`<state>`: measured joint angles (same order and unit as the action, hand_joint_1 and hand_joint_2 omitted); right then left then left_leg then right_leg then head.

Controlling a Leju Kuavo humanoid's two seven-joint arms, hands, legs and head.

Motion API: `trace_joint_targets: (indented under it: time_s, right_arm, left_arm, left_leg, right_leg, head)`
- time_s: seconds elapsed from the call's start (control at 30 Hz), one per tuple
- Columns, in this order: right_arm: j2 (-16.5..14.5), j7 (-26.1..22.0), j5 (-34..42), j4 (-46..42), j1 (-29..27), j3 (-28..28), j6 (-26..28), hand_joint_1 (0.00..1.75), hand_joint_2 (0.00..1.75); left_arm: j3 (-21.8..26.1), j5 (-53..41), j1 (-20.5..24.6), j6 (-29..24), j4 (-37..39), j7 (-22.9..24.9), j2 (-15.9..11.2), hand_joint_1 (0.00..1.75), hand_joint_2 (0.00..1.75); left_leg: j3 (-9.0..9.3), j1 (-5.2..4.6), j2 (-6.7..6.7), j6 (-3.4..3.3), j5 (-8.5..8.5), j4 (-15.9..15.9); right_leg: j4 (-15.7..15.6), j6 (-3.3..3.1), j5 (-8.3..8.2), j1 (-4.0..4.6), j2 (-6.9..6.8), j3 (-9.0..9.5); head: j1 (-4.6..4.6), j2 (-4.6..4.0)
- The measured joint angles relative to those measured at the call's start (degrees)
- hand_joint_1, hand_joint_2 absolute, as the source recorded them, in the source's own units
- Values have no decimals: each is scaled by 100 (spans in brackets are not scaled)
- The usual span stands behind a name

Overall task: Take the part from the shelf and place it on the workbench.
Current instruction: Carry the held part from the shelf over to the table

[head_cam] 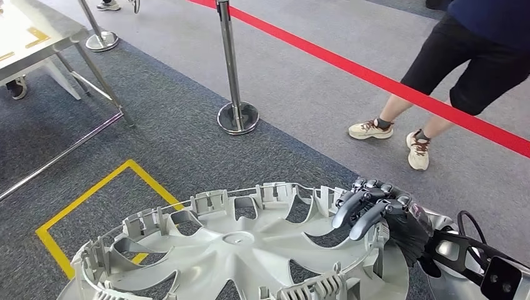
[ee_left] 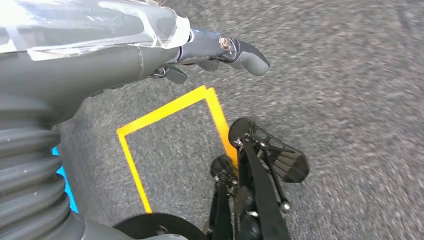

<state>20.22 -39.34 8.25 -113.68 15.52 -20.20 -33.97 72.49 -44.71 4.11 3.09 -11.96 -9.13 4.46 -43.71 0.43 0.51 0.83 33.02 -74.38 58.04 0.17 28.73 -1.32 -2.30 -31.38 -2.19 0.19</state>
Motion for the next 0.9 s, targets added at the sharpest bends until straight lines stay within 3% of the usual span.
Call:
trace_joint_targets:
  time_s: [0.03,0.07,0.13,0.2,0.27,0.3,0.37,0.43,0.47,0.5,0.53,0.57,0.63,0.7,0.77,0.83,0.9]
  right_arm:
    - [1,8,0,21,9,15,-20,175,175]
    - [1,18,-2,38,22,33,-35,175,175]
    - [0,40,-8,62,60,79,-60,175,175]
    - [-5,80,-22,77,101,125,-83,175,175]
    - [-31,142,-43,85,122,148,-95,175,175]
    - [-49,176,-52,86,129,159,-96,175,175]
    - [-77,229,-64,87,143,184,-96,175,175]
    - [-102,254,-84,89,126,220,-96,175,175]
    - [-117,260,-103,90,97,232,-96,175,175]
    - [-136,263,-128,90,62,239,-96,175,175]
    - [-153,265,-152,90,31,240,-97,175,175]
    - [-168,264,-174,90,12,242,-99,175,175]
    - [-198,255,-214,90,1,248,-113,175,175]
    - [-244,246,-257,89,-9,256,-139,175,175]
    - [-300,250,-298,88,-16,261,-172,175,175]
    - [-356,257,-331,86,-16,263,-200,175,175]
    - [-400,260,-348,84,-22,270,-214,175,175]
  left_arm:
    - [1,-20,-7,3,0,5,5,0,175]
    - [1,-43,-10,8,-1,8,5,0,175]
    - [1,-75,1,32,-3,9,1,0,175]
    - [1,-100,19,62,-4,-3,-2,0,175]
    - [1,-125,23,81,-4,-26,-2,0,175]
    - [1,-139,18,92,-4,-37,-2,0,175]
    - [1,-157,26,119,-5,-56,-8,0,175]
    - [1,-169,48,151,-6,-75,-12,0,175]
    - [1,-178,56,166,-6,-84,-10,0,175]
    - [1,-185,59,180,-6,-96,-9,0,175]
    - [1,-191,59,188,-6,-107,-6,0,175]
    - [0,-196,59,196,-6,-118,-4,0,175]
    - [-1,-203,63,222,-6,-147,-1,0,175]
    - [-2,-209,69,250,-6,-183,-4,0,175]
    - [-2,-212,57,270,-7,-215,-10,0,175]
    - [-2,-215,40,287,-5,-231,-10,0,175]
    - [-2,-217,59,297,-4,-233,-7,0,175]
  left_leg:
    - [58,2,-16,-3,-104,111]
    - [236,3,-66,-10,-276,437]
    - [697,-25,-346,-56,-550,1239]
    - [910,-70,-508,-124,-602,1603]
    - [908,-87,-378,-185,-593,1614]
    - [920,-71,-307,-215,-601,1626]
    - [949,-27,-160,-266,-622,1653]
    - [954,-9,-7,-299,-624,1657]
    - [954,-9,79,-308,-624,1656]
    - [957,-9,169,-312,-622,1654]
    - [964,-8,262,-311,-621,1652]
    - [976,-4,355,-305,-618,1650]
    - [983,-4,520,-270,-605,1637]
    - [947,-1,660,-202,-608,1629]
    - [910,17,772,-129,-630,1647]
    - [836,2,553,-71,-558,1543]
    - [565,-22,158,-34,-275,1013]
  right_leg:
    - [0,3,10,1,-90,9]
    - [0,12,23,1,-171,26]
    - [2,57,61,22,-305,72]
    - [-1,116,97,51,-420,113]
    - [-24,168,124,56,-545,162]
    - [-15,200,152,46,-543,185]
    - [279,253,344,27,-301,77]
    - [1011,270,668,19,35,-295]
    - [1370,267,775,22,114,-497]
    - [1560,259,779,24,160,-626]
    - [1522,245,669,23,192,-653]
    - [1261,230,469,20,230,-570]
    - [479,205,88,-7,445,-264]
    - [74,180,-15,-18,611,-88]
    - [50,127,1,-5,542,-64]
    - [32,55,-10,-9,410,-47]
    - [20,-2,-6,-4,258,-36]
  head:
    - [-1,1]
    - [-1,1]
    - [2,0]
    - [16,0]
    - [26,1]
    - [28,1]
    - [57,1]
    - [98,1]
    - [110,1]
    - [111,1]
    - [111,1]
    - [112,1]
    - [115,1]
    - [113,1]
    - [111,1]
    - [90,1]
    - [54,1]
